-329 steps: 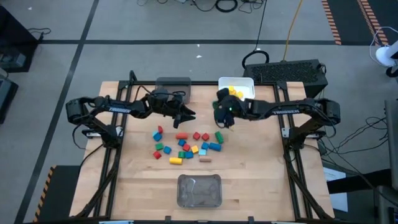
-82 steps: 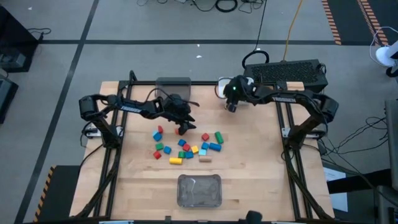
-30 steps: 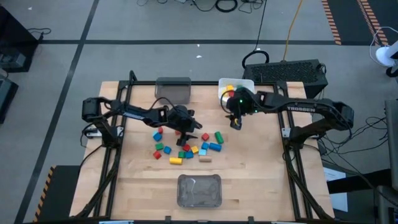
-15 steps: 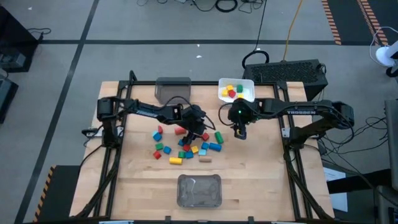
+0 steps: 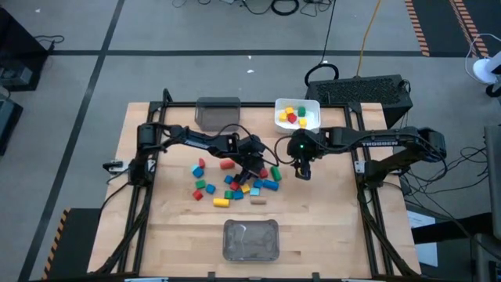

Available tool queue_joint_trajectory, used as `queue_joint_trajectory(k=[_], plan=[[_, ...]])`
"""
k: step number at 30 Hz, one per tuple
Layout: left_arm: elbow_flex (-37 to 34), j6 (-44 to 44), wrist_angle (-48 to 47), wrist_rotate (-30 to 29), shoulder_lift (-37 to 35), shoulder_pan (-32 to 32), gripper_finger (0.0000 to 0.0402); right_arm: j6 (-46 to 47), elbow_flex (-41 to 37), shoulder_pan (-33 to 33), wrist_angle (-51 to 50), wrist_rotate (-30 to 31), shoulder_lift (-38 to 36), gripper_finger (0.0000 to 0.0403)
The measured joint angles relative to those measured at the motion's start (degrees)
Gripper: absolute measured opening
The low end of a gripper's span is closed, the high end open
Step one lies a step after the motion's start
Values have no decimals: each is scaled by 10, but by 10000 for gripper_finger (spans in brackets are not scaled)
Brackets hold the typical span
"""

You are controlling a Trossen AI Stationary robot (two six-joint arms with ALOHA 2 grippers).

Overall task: Sort blocks by size
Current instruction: Put the red square block into the white bin

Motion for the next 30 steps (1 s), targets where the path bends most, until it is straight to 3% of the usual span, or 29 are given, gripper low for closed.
queue_joint_trajectory(k=[6, 17, 25, 30], plan=[[-1, -3, 19, 6, 0, 0, 226, 0, 0, 5, -2, 0, 0, 212], [-1, 72, 44, 39, 0, -4, 226, 13, 0, 14, -4, 0, 0, 212], [-1, 60, 35, 42, 14, -4, 223, 17, 0, 16, -2, 0, 0, 212], [-1, 11, 31, 30, 13, -4, 192, 17, 0, 16, 4, 1, 0, 212]])
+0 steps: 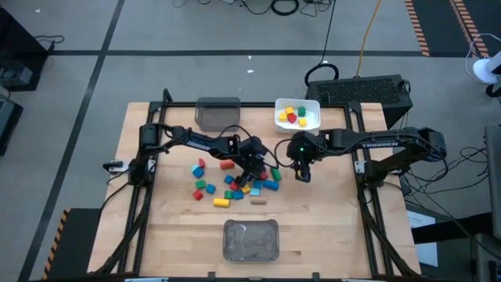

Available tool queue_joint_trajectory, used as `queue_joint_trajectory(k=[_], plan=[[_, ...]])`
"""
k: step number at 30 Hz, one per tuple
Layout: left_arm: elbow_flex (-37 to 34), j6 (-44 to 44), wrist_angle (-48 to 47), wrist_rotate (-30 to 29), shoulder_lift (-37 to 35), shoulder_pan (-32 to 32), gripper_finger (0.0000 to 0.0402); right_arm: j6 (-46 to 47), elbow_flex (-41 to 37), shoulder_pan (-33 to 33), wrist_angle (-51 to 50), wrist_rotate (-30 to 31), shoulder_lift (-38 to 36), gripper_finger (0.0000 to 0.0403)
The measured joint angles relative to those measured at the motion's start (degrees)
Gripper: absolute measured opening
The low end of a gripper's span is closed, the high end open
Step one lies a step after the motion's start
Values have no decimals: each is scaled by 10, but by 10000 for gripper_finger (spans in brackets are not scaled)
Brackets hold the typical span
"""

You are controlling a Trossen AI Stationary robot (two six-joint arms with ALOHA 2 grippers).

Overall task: Sort blocks by size
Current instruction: Put the red square block into the white bin

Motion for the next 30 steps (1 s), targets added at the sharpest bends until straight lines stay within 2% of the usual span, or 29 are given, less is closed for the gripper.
queue_joint_trajectory(k=[6, 9, 13, 19, 22, 30], plan=[[0, -70, -3, -4, -4, 10, 137, 0, -19, 16, 46, 72, 0, 212], [0, -111, -5, -3, -4, 17, 136, -7, -40, 31, 78, 112, 1, 212], [0, -155, -8, 0, -4, 22, 136, -8, -69, 68, 123, 210, 1, 212], [0, -208, -12, 2, -20, 24, 136, -34, -81, 122, 158, 283, 1, 212], [0, -245, 1, 7, -30, 27, 136, -68, -81, 138, 176, 298, 1, 212], [0, -336, 34, 71, -61, 41, 136, -149, -81, 162, 201, 296, 1, 212]])
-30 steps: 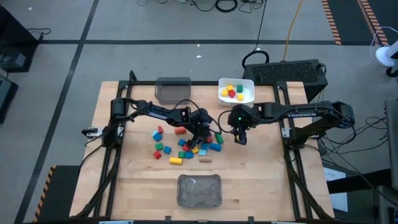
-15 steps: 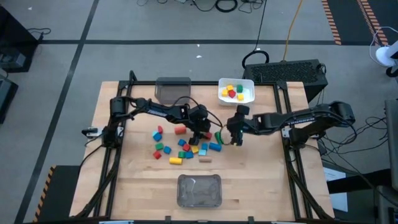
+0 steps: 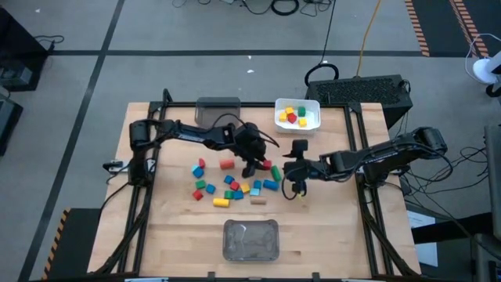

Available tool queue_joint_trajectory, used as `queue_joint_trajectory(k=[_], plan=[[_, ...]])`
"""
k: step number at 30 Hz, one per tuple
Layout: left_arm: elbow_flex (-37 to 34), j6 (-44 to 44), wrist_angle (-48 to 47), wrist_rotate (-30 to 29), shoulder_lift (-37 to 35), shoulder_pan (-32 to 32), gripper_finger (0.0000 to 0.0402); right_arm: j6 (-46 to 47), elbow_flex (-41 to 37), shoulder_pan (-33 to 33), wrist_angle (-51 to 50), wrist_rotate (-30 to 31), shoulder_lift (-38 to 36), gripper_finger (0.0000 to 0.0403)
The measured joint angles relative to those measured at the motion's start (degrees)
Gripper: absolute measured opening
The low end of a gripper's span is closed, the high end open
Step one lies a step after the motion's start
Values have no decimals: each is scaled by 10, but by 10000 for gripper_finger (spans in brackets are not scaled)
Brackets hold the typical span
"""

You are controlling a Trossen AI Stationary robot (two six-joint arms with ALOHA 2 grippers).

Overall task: Sort blocks by size
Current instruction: Put the red square block into the white bin

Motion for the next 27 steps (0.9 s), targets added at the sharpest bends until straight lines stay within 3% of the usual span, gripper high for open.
queue_joint_trajectory(k=[7, 11, 21, 27], plan=[[0, -100, 68, 64, -8, 9, 136, -70, 0, 3, 35, -1, 11, 212], [0, -160, 106, 72, -8, 10, 139, -120, 0, 2, 87, 0, 27, 212], [0, -230, 167, 133, -8, 10, 151, -151, 0, 2, 120, 3, 30, 212], [0, -239, 177, 139, -8, 10, 153, -152, 0, 2, 127, 4, 30, 201]])
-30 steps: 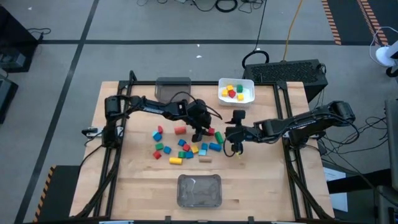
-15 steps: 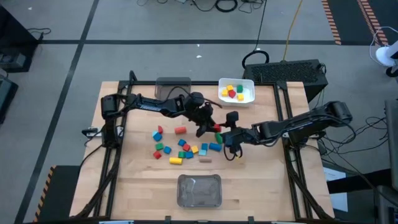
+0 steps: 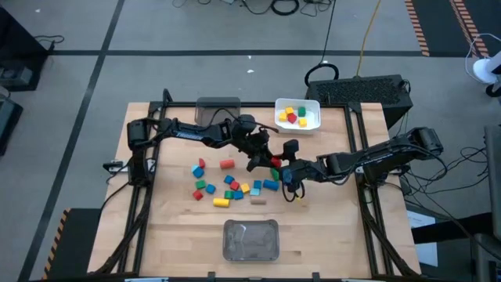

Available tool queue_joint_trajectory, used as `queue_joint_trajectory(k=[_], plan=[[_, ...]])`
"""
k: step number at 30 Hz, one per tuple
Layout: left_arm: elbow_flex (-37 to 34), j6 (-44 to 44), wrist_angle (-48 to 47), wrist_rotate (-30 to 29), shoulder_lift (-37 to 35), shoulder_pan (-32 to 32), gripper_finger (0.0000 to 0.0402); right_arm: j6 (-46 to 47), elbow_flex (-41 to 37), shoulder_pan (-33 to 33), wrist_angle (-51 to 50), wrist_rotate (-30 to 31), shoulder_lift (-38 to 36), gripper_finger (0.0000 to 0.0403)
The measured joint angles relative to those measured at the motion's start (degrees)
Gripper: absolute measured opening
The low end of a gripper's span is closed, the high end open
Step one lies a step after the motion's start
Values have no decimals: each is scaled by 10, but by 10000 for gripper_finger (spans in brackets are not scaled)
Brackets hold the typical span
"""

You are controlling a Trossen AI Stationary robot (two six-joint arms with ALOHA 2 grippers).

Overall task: Sort blocks by size
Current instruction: Put the red square block into the white bin

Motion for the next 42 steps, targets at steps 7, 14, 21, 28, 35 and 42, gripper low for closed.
queue_joint_trajectory(k=[7, 14, 21, 28, 35, 42], plan=[[0, -12, -3, 3, 0, 0, 154, -5, 0, 0, 2, 0, 0, 126], [2, 17, -14, 1, 0, 1, 155, -8, 0, 1, -3, 40, 0, 117], [-1, 38, -33, 10, 2, 4, 185, 16, 0, -2, -39, 83, -15, 116], [0, 39, -41, 14, 1, 25, 243, 48, 0, -13, -75, 107, -54, 118], [0, 50, -45, 17, 1, 31, 249, 78, 0, -139, -120, 39, -85, 119], [0, 91, -90, 12, 1, 31, 247, 92, 0, -300, -116, -105, -88, 120]])
